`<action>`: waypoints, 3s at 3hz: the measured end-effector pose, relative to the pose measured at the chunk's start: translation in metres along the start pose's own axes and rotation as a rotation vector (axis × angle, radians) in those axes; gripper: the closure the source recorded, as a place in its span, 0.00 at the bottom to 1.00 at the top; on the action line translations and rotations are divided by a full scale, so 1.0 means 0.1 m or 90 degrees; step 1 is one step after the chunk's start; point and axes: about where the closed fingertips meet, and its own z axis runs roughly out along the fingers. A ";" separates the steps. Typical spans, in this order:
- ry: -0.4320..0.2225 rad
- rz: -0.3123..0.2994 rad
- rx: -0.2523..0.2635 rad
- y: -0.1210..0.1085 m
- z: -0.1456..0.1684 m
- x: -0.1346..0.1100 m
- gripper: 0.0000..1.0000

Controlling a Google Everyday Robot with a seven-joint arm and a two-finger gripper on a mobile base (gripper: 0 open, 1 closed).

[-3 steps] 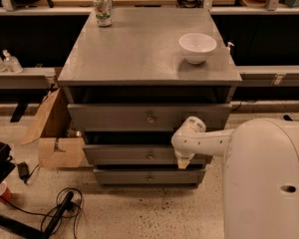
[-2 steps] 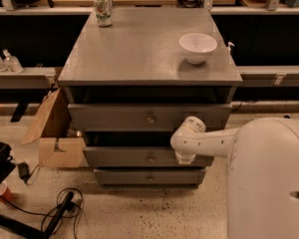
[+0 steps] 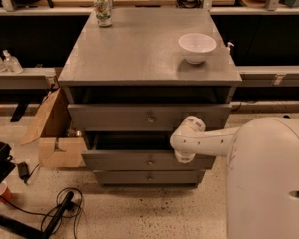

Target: Open middle drawer

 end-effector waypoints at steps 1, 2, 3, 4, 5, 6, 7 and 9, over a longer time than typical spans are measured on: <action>0.000 0.000 0.000 0.00 0.00 0.00 1.00; 0.000 0.000 0.000 0.00 0.00 0.00 1.00; 0.000 0.000 0.000 0.00 -0.01 0.00 1.00; 0.000 0.000 0.000 0.00 -0.01 0.00 1.00; 0.000 0.000 0.000 0.00 -0.01 0.00 0.82; 0.000 0.000 0.000 0.00 -0.01 0.00 0.51; 0.000 0.000 0.000 0.00 -0.01 0.00 0.27; 0.000 0.000 -0.001 0.00 -0.01 0.00 0.00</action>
Offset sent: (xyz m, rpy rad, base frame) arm -0.1081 -0.0384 0.0523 -0.0974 0.1040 -0.2116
